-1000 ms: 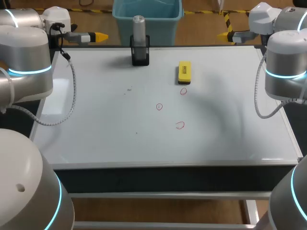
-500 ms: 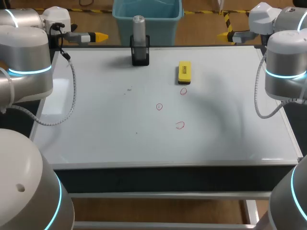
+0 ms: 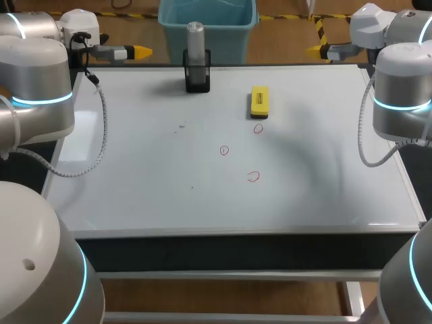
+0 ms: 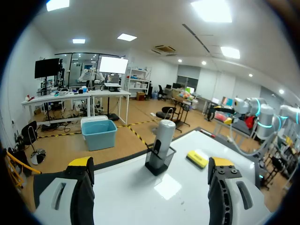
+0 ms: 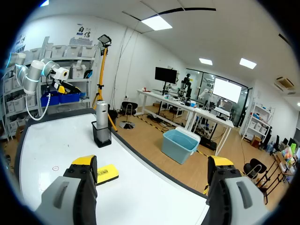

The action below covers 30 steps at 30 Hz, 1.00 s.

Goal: Pick up the inspection probe, press it on each red-marked spot on the whiteboard one by one, put down the probe, pick up the eraser, and wipe off all the red marks.

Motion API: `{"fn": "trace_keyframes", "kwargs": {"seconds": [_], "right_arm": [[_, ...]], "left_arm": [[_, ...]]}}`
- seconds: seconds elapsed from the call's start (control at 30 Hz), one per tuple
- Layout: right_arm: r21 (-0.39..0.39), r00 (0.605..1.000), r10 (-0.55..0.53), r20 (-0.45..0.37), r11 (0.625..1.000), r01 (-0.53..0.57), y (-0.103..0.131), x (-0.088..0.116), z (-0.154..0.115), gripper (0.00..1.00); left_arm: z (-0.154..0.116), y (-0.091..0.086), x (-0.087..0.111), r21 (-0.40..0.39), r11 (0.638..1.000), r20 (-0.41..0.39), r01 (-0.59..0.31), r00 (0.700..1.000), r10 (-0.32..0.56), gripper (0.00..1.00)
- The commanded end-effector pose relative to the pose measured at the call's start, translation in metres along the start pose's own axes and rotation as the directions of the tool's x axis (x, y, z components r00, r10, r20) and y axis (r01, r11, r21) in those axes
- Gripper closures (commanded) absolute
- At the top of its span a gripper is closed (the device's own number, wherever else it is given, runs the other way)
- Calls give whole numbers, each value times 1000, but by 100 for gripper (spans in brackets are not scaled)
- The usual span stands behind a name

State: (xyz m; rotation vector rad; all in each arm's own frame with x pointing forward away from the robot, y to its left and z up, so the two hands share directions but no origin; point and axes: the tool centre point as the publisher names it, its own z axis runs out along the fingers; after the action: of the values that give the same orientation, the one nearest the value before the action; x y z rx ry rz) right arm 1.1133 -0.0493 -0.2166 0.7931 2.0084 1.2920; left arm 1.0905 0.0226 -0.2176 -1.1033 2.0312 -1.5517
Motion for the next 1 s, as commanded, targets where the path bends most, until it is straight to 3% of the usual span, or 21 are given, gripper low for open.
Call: {"fn": "trace_keyframes", "kwargs": {"seconds": [0.03,0.3,0.43,0.47,0.53,0.6,0.63,0.67,0.8,0.87,1.0], "right_arm": [[1,1000,0,-1,1000,0,0,0,0,0],[1,1000,0,-1,1000,0,0,0,0,0],[1,1000,0,-1,1000,0,0,0,0,0],[1,1000,0,-1,1000,0,0,0,0,0],[1,1000,0,-1,1000,0,0,0,0,0],[1,1000,0,-1,1000,0,0,0,0,0],[1,1000,0,-1,1000,0,0,0,0,0],[1,1000,0,-1,1000,0,0,0,0,0],[1,1000,0,-1,1000,0,0,0,0,0],[1,1000,0,-1,1000,0,0,0,0,0],[1,1000,0,-1,1000,0,0,0,0,0]], "left_arm": [[0,0,0,-1,1000,0,0,1000,0,0],[3,-1,0,-15,1000,-21,-17,1000,17,0],[11,-3,-4,-22,999,-105,-46,994,44,0],[13,-4,-5,-12,998,-157,-64,986,61,0],[20,-7,-7,42,992,-333,-119,935,126,0],[26,-8,-9,52,987,-392,-150,906,159,0],[29,-10,-9,81,981,-470,-175,862,192,0],[30,-11,-9,83,980,-468,-179,862,197,0],[39,-15,-10,114,970,-571,-213,785,239,0],[42,-15,-10,131,967,-596,-221,762,254,0],[55,-16,-7,198,951,-670,-239,675,309,0]]}}
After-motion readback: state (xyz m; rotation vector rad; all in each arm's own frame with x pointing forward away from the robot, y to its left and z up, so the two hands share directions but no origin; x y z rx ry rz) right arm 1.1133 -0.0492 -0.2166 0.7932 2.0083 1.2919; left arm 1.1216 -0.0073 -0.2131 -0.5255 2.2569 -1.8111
